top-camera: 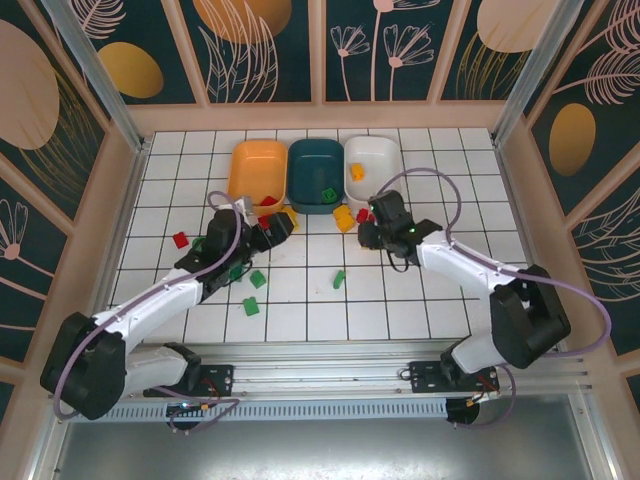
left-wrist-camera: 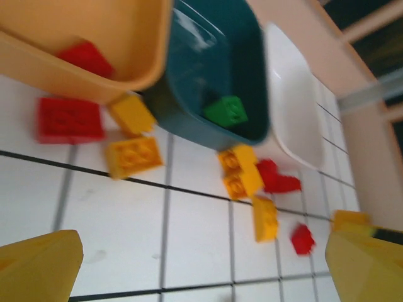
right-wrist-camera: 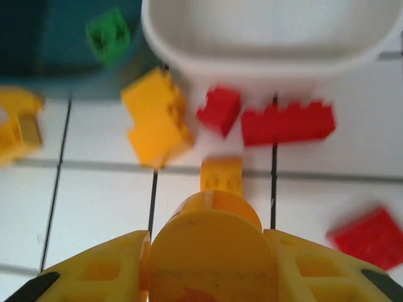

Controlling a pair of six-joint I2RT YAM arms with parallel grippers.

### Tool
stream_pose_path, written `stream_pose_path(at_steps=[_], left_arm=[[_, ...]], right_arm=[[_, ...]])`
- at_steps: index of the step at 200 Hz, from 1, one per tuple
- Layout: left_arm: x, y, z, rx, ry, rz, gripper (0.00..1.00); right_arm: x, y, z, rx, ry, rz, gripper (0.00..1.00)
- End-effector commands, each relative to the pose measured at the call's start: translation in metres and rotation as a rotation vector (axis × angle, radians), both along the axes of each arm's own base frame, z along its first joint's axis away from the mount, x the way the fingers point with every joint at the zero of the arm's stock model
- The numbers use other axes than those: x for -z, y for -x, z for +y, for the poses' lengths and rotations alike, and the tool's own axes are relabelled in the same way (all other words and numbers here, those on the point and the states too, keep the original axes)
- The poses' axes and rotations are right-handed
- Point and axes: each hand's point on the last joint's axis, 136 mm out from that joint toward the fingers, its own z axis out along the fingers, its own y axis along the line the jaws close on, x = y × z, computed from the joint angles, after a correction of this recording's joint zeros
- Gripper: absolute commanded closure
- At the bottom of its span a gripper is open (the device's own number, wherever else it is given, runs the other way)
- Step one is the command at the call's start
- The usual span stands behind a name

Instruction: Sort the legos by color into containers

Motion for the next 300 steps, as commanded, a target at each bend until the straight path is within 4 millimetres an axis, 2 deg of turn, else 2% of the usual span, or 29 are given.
stream_pose_path(at_steps=[1, 18, 47, 81, 106, 127, 150, 171, 187, 199, 224, 246, 270, 300], left_arm=[[0.030, 0.009, 0.041, -0.196, -0.080, 0.083, 0.01], [0.044, 0.018, 0.037, -0.186, -0.014, 0.111, 0.02], [0.054, 0.032, 0.043, -0.186, -0.022, 0.149, 0.02], [0.058, 0.047, 0.051, -0.198, 0.018, 0.142, 0.01], [0.054, 0.051, 0.051, -0.201, 0.074, 0.108, 0.01], [0.041, 0.050, 0.049, -0.179, 0.080, 0.066, 0.02], [0.030, 0.045, 0.045, -0.156, 0.062, 0.038, 0.01], [0.024, 0.040, 0.042, -0.138, 0.041, 0.022, 0.01], [0.025, 0.036, 0.044, -0.147, 0.008, 0.013, 0.01], [0.031, 0.033, 0.051, -0.175, -0.032, 0.014, 0.02], [0.047, 0.035, 0.061, -0.213, -0.077, 0.037, 0.02], [0.057, 0.039, 0.062, -0.206, -0.079, 0.045, 0.01], [0.066, 0.044, 0.064, -0.206, -0.075, 0.051, 0.02], [0.075, 0.052, 0.066, -0.209, -0.041, 0.058, 0.01]], right_arm=[[-0.017, -0.054, -0.020, 0.082, -0.037, -0.078, 0.67], [-0.021, -0.092, -0.026, 0.108, -0.066, -0.098, 0.67], [0.004, -0.144, -0.029, 0.129, 0.007, -0.048, 0.66], [0.024, -0.178, -0.023, 0.119, 0.069, -0.027, 0.63], [0.032, -0.191, -0.015, 0.109, 0.076, -0.003, 0.50], [0.013, -0.196, -0.012, 0.110, 0.081, -0.023, 0.40], [-0.027, -0.194, -0.009, 0.118, 0.072, -0.070, 0.36], [-0.054, -0.169, 0.003, 0.124, 0.040, -0.104, 0.35], [-0.052, -0.128, 0.022, 0.131, -0.017, -0.104, 0.35], [-0.035, -0.092, 0.034, 0.161, -0.057, -0.078, 0.34], [0.020, -0.014, 0.053, 0.214, -0.094, 0.032, 0.31], [0.061, 0.039, 0.064, 0.225, -0.119, 0.194, 0.26], [0.085, 0.075, 0.066, 0.228, -0.086, 0.290, 0.25], [0.103, 0.099, 0.076, 0.200, -0.059, 0.364, 0.28]])
